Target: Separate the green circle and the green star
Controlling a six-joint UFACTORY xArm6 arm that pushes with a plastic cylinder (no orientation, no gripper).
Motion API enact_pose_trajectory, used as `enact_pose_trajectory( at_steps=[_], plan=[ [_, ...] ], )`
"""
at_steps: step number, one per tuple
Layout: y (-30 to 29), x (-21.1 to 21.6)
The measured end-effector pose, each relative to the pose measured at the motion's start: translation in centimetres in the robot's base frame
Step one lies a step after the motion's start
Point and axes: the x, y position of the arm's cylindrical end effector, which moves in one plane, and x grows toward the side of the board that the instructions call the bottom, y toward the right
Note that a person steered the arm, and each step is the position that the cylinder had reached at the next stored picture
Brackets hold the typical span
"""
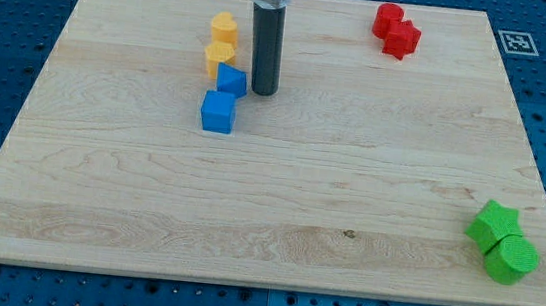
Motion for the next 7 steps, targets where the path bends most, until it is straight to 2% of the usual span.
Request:
enact_pose_trajectory(
  at_steps=[3,5,7],
  plan=[
    [-0.7,0.0],
    [8.3,0.2],
    [9.4,0.7]
  ],
)
